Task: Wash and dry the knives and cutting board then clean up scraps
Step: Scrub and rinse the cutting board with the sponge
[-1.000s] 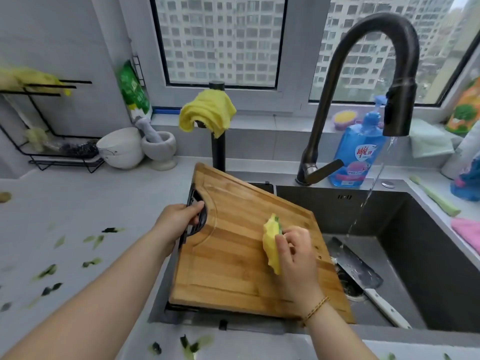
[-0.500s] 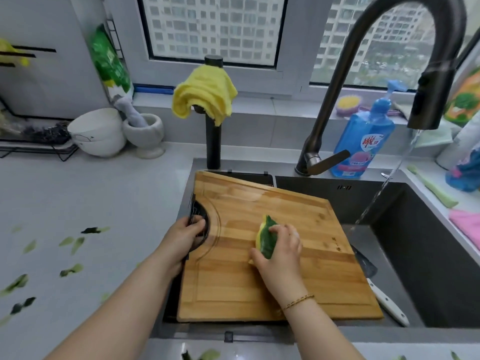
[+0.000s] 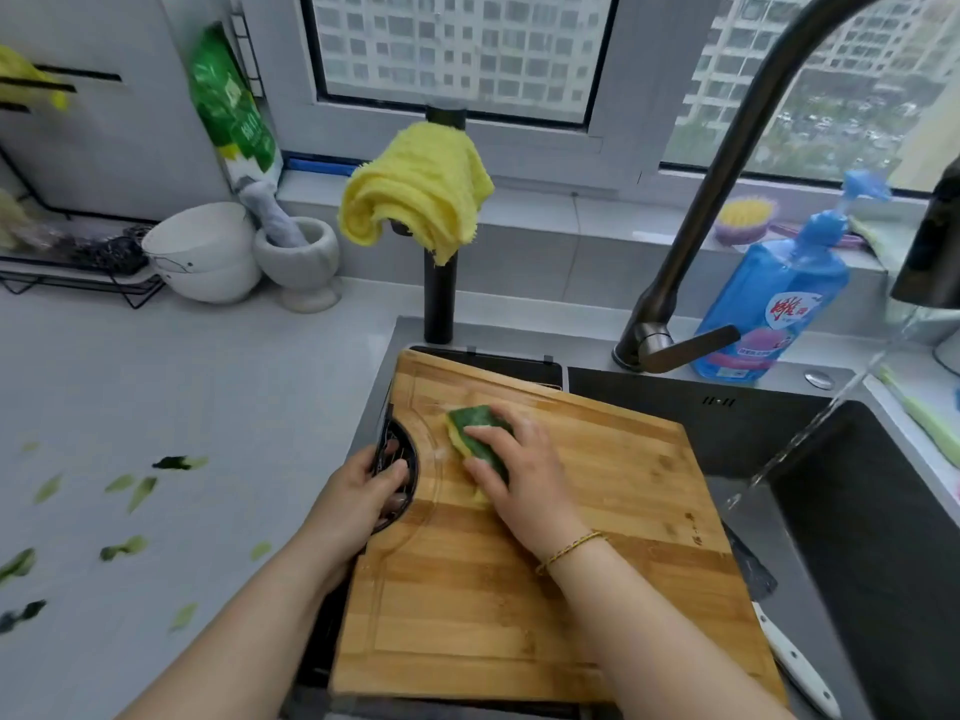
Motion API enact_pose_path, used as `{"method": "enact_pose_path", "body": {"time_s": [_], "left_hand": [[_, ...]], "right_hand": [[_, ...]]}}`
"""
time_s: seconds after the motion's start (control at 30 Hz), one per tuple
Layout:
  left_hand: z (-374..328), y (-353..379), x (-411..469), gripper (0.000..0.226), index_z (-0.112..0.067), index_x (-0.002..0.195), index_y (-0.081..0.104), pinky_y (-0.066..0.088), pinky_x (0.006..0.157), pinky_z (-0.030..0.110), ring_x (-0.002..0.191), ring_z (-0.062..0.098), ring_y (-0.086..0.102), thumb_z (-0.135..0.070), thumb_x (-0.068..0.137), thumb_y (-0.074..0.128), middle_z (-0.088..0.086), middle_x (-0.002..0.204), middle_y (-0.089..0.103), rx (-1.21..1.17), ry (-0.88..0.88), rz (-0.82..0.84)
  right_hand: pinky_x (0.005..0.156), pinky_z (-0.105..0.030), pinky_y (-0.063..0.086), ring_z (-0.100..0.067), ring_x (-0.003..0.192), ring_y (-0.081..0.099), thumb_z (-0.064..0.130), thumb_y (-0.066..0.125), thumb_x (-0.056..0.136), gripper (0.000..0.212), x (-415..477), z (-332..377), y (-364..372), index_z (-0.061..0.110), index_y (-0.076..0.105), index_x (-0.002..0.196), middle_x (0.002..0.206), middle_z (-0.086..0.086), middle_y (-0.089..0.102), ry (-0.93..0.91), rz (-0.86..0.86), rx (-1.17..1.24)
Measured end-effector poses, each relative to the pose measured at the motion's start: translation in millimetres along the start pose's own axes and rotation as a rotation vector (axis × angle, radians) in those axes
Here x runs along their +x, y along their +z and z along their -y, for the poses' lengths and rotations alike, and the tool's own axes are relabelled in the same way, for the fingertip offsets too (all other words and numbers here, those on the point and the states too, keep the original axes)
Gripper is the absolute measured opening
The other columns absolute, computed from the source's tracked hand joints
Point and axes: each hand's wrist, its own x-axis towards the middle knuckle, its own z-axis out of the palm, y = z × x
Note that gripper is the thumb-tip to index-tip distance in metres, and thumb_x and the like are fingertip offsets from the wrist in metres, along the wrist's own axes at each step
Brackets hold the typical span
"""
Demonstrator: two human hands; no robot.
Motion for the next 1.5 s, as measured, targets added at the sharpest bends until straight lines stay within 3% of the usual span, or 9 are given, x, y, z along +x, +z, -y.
{"method": "enact_pose_path", "body": {"time_s": [0.17,0.37,0.57,0.77,0.93,1.2,1.3,1.4,1.5], "left_hand": [[4,-1,8,0.012,-0.023,0.103,0.052,0.041,0.060,0.021,0.067,0.008,0.054,-0.015,0.096,0.045,-0.005,0.075,0.057,0.030,0.003,-0.011],[5,-1,13,0.020,-0.035,0.090,0.049,0.042,0.066,0.022,0.075,0.009,0.056,-0.016,0.096,0.044,-0.005,0.086,0.060,0.031,0.004,-0.023],[7,0,16,0.017,-0.027,0.109,0.046,0.042,0.066,0.022,0.075,0.009,0.055,-0.017,0.096,0.045,-0.005,0.086,0.059,0.026,-0.011,-0.027],[13,1,19,0.018,-0.029,0.098,0.051,0.045,0.066,0.025,0.071,0.011,0.058,-0.013,0.095,0.045,-0.003,0.083,0.063,-0.025,-0.045,-0.037],[19,0,24,0.031,-0.022,0.114,0.051,0.047,0.072,0.031,0.084,0.020,0.061,0.000,0.091,0.047,0.004,0.090,0.066,-0.100,-0.152,0.036],[44,-11,21,0.074,-0.011,0.104,0.068,0.047,0.053,0.027,0.063,0.027,0.056,0.004,0.033,0.058,0.024,0.090,0.060,-0.403,-0.402,0.412],[35,9,15,0.067,-0.005,0.101,0.068,0.038,0.049,0.023,0.063,0.023,0.044,0.003,0.036,0.052,0.017,0.089,0.048,-0.334,-0.278,0.381],[23,35,0,0.056,-0.005,0.096,0.065,0.031,0.038,0.016,0.041,0.010,0.037,0.006,0.046,0.041,0.004,0.054,0.041,-0.237,-0.180,0.314],[13,54,-8,0.041,0.001,0.089,0.058,0.025,0.036,0.015,0.037,0.010,0.030,0.010,0.052,0.042,0.005,0.056,0.033,-0.237,-0.155,0.243]], "right_hand": [[0.116,-0.031,0.010,-0.018,0.143,0.009,0.027,0.037,0.098,0.046,34,-24,-11,0.026,0.029,0.142,0.155,-0.001,0.011,0.226,0.008,-0.019],[0.113,-0.024,0.009,-0.017,0.141,0.016,0.017,0.045,0.095,0.043,39,5,6,0.022,0.039,0.138,0.154,-0.001,0.016,-0.205,0.152,0.009],[0.115,-0.032,0.021,-0.021,0.141,0.020,0.013,0.039,0.096,0.042,78,-16,-6,0.020,0.041,0.137,0.153,-0.003,0.020,0.278,-0.058,0.126],[0.111,-0.020,0.013,-0.015,0.139,0.020,0.016,0.044,0.095,0.041,44,-1,6,0.021,0.042,0.136,0.154,0.002,0.018,-0.164,0.156,0.041],[0.113,-0.029,0.019,-0.019,0.140,0.021,0.014,0.041,0.096,0.041,38,-48,-17,0.022,0.043,0.136,0.153,0.000,0.020,0.272,-0.015,0.097],[0.117,-0.028,0.013,-0.013,0.141,0.015,0.022,0.040,0.097,0.040,1,-14,4,0.026,0.040,0.137,0.154,0.007,0.015,0.037,0.113,0.017],[0.112,-0.025,0.019,-0.012,0.139,0.020,0.019,0.040,0.097,0.041,0,-33,-11,0.025,0.040,0.137,0.153,0.007,0.018,0.097,0.077,0.070],[0.107,-0.017,0.017,-0.011,0.140,0.021,0.014,0.040,0.097,0.039,-6,-51,-24,0.023,0.043,0.135,0.151,0.006,0.023,0.302,-0.077,0.265],[0.112,-0.018,0.016,0.001,0.134,0.019,0.010,0.044,0.095,0.041,-33,-39,-21,0.033,0.041,0.129,0.144,0.018,0.020,0.172,-0.078,0.317]]}}
